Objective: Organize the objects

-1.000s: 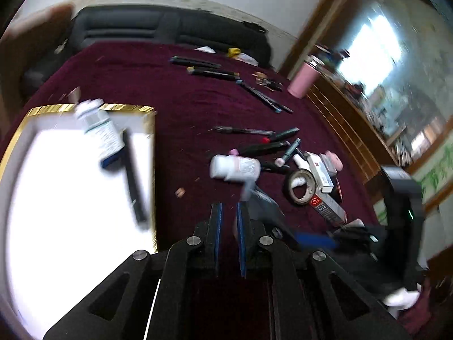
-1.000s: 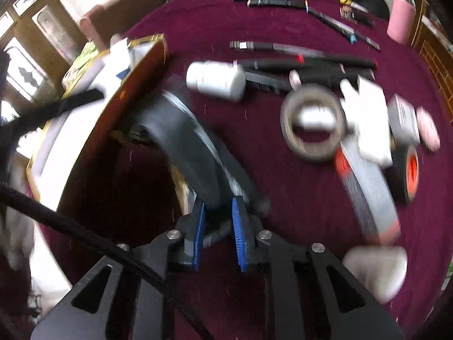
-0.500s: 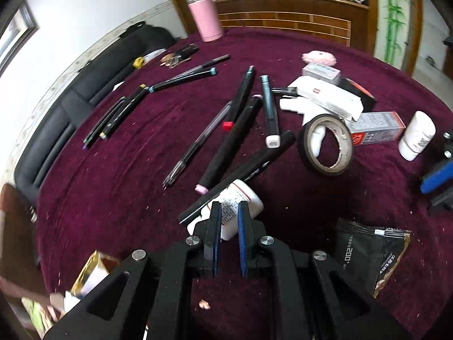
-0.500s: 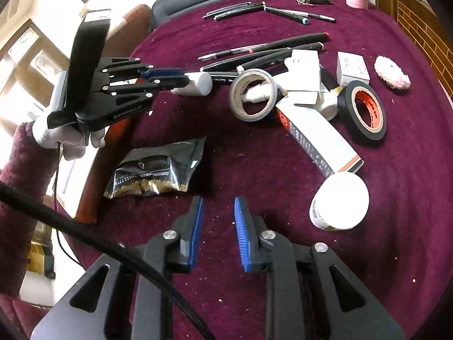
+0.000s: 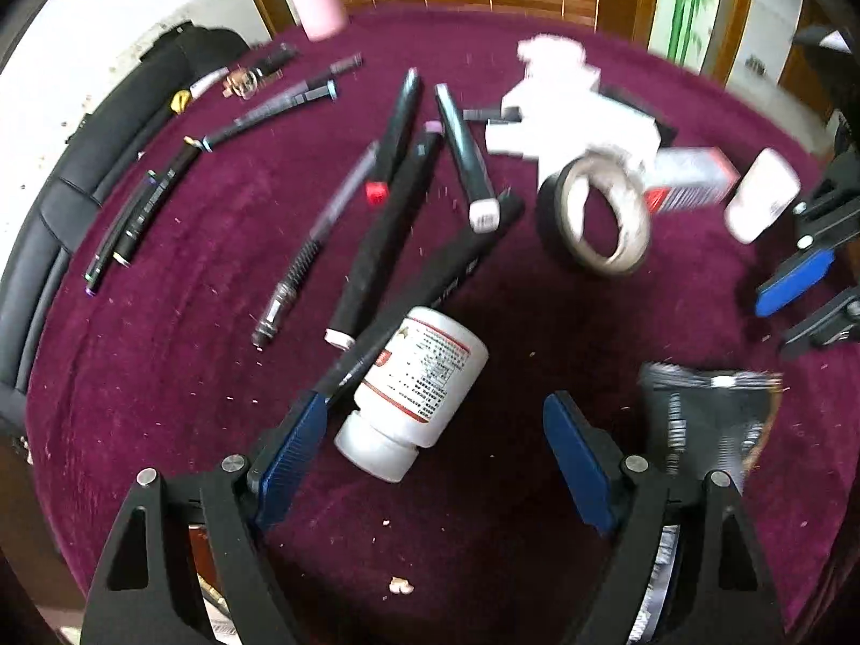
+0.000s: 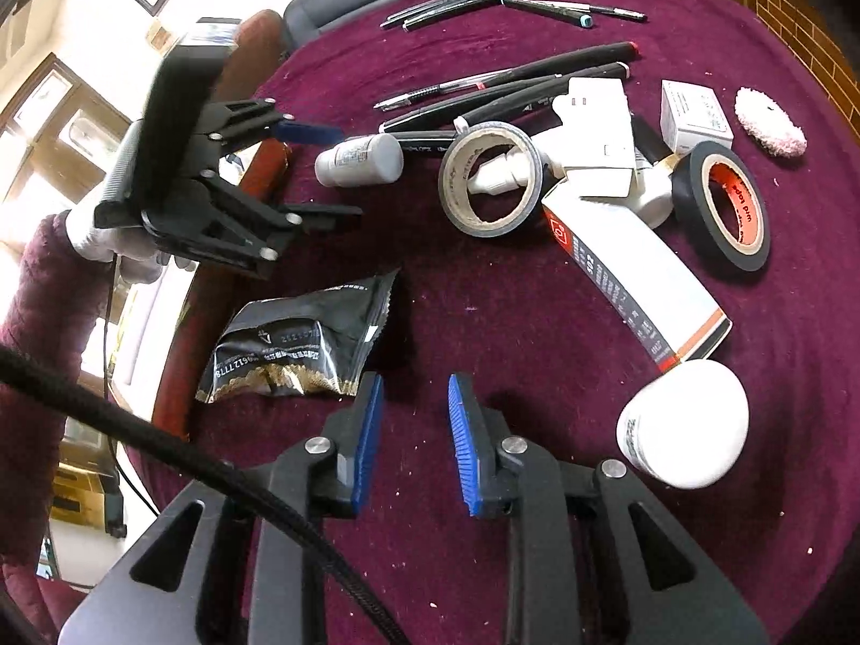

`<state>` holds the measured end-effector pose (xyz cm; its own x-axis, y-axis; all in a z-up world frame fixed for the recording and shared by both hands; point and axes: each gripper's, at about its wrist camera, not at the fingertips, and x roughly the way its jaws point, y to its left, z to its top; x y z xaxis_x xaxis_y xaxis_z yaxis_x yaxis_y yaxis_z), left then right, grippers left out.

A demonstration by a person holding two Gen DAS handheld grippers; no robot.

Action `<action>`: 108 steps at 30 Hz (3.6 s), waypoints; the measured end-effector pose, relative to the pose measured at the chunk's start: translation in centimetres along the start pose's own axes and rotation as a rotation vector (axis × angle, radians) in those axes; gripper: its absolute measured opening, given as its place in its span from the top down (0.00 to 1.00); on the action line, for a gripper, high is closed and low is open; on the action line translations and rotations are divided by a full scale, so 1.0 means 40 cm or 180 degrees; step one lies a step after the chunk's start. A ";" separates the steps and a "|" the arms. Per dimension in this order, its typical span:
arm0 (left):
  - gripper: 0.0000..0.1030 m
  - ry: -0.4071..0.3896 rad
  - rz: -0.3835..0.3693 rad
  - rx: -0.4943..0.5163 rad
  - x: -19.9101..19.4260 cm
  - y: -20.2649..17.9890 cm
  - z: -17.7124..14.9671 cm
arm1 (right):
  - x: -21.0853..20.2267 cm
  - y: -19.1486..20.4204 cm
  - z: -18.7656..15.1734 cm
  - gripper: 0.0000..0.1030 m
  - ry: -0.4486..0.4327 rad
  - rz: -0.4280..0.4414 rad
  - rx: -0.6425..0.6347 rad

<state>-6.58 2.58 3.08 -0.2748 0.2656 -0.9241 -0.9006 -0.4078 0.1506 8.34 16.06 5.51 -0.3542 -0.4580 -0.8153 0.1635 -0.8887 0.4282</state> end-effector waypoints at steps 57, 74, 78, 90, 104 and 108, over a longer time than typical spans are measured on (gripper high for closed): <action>0.70 -0.1628 -0.0434 -0.2131 -0.355 -0.075 -0.348 | 0.177 0.139 0.084 0.49 0.0226 0.0387 0.0651; 0.70 -0.1926 -0.0265 -0.2707 -0.372 0.001 -0.538 | 0.271 0.280 0.227 0.70 0.0036 -0.0081 0.0221; 0.70 -0.1946 -0.0158 -0.2820 -0.382 0.018 -0.571 | 0.218 0.284 0.229 0.71 -0.0068 0.0066 0.0186; 0.70 -0.1702 0.0286 -0.3062 -0.383 0.146 -0.626 | 0.195 0.450 0.338 0.71 -0.0026 0.0472 -0.0255; 0.70 -0.1259 0.0273 -0.3501 -0.238 0.370 -0.700 | 0.447 0.615 0.420 0.68 0.0424 0.0235 -0.0615; 0.66 -0.1370 0.0187 -0.3623 -0.230 0.391 -0.706 | 0.430 0.623 0.440 0.65 0.0328 0.0166 -0.0675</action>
<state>-8.63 -30.91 4.00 -0.5890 0.4009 -0.7017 -0.1325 -0.9044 -0.4055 -9.89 -13.62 9.02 -0.2462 -0.4933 -0.8343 0.3727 -0.8428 0.3884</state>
